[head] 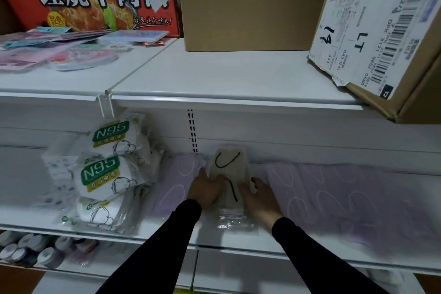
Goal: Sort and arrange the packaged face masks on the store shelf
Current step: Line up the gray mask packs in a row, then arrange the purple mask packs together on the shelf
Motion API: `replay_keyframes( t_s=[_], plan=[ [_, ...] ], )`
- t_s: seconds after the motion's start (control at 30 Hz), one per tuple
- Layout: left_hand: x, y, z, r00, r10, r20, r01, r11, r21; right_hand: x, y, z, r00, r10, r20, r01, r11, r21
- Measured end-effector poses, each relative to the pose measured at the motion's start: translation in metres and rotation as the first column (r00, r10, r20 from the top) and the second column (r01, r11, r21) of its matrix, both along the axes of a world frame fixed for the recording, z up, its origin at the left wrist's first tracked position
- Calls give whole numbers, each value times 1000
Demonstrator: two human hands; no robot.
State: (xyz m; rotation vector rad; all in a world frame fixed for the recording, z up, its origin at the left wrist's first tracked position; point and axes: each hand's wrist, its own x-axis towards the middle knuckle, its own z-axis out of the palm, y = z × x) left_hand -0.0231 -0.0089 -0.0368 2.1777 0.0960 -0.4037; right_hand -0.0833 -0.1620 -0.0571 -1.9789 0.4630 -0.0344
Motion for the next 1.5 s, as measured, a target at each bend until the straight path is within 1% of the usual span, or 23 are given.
replay_keyframes(
  t_s=[0.07, 0.13, 0.23, 0.3, 0.4, 0.47, 0.5, 0.57, 0.63, 0.7, 0.73, 0.8, 0.87, 0.9, 0.97, 1.0, 1.03, 1.1, 1.17, 1.23, 1.3, 1.4, 1.5],
  plan=[
    [0, 3, 3, 1000, 5, 31, -5, 1000, 7, -1, -3, 0, 1000, -17, 11, 17, 1000, 14],
    [-2, 4, 10, 995, 6, 102, -8, 1000, 14, -2, -7, 1, 999, -38, 30, 39, 999, -14],
    [-7, -4, 27, 965, 38, 259, -35, 999, -19, -3, -17, 6, 994, -84, 75, 90, 992, -85],
    [-11, -17, 41, 932, 27, 362, -1, 997, -72, -8, -29, 11, 987, -119, 112, 133, 982, -132],
    [-23, -50, 57, 887, -84, 455, 136, 987, -83, -21, -58, 15, 977, -159, 145, 190, 954, -230],
    [-33, -80, 57, 844, -226, 486, 244, 969, 26, -32, -82, 14, 973, -192, 125, 220, 939, -266],
    [-38, -95, 55, 837, -297, 461, 282, 954, 103, -38, -95, 13, 973, -204, 106, 226, 932, -283],
    [-49, -125, 44, 879, -369, 301, 312, 924, 222, -51, -120, 10, 981, -188, 51, 194, 924, -330],
    [-59, -151, 29, 931, -348, 109, 302, 904, 301, -64, -143, 7, 993, -114, 1, 105, 912, -396],
    [-64, -169, 13, 950, -311, -14, 294, 881, 370, -72, -162, 2, 999, -16, -32, -2, 876, -481],
    [-65, -176, 5, 956, -288, -62, 287, 867, 408, -74, -171, -1, 997, 38, -64, -66, 844, -533],
    [-63, -184, -15, 975, -181, -127, 219, 873, 436, -77, -184, -8, 972, 144, -186, -230, 744, -627],
    [-61, -190, -31, 988, -26, -154, 95, 883, 459, -77, -192, -16, 927, 213, -310, -369, 678, -636],
    [-63, -193, -33, 986, 65, -156, 14, 890, 455, -78, -195, -20, 910, 249, -331, -410, 664, -626],
    [-67, -199, -34, 967, 207, -148, -132, 904, 407, -80, -197, -28, 896, 292, -335, -444, 609, -657],
    [-67, -202, -34, 959, 247, -141, -186, 921, 344, -81, -197, -30, 889, 299, -347, -458, 580, -674],
    [-68, -206, -33, 951, 267, -153, -229, 946, 232, -81, -199, -31, 885, 310, -348, -466, 566, -680],
    [-64, -211, -35, 941, 283, -183, -288, 958, 3, -78, -203, -32, 878, 329, -349, -479, 582, -657],
    [-60, -213, -44, 928, 329, -174, -350, 930, -107, -77, -206, -28, 864, 352, -361, -504, 595, -626],
    [-65, -215, -40, 942, 299, -155, -324, 930, -175, -77, -210, -25, 851, 382, -361, -526, 603, -600],
    [-72, -215, -31, 966, 220, -134, -246, 944, -221, -79, -213, -21, 844, 414, -341, -536, 618, -575],
    [-69, -208, -26, 984, 164, -76, -178, 948, -264, -83, -220, -13, 871, 426, -244, -489, 716, -498],
    [-59, -199, -13, 989, 149, -5, -144, 949, -280, -88, -231, -6, 905, 375, -200, -424, 755, -500]
  ],
)
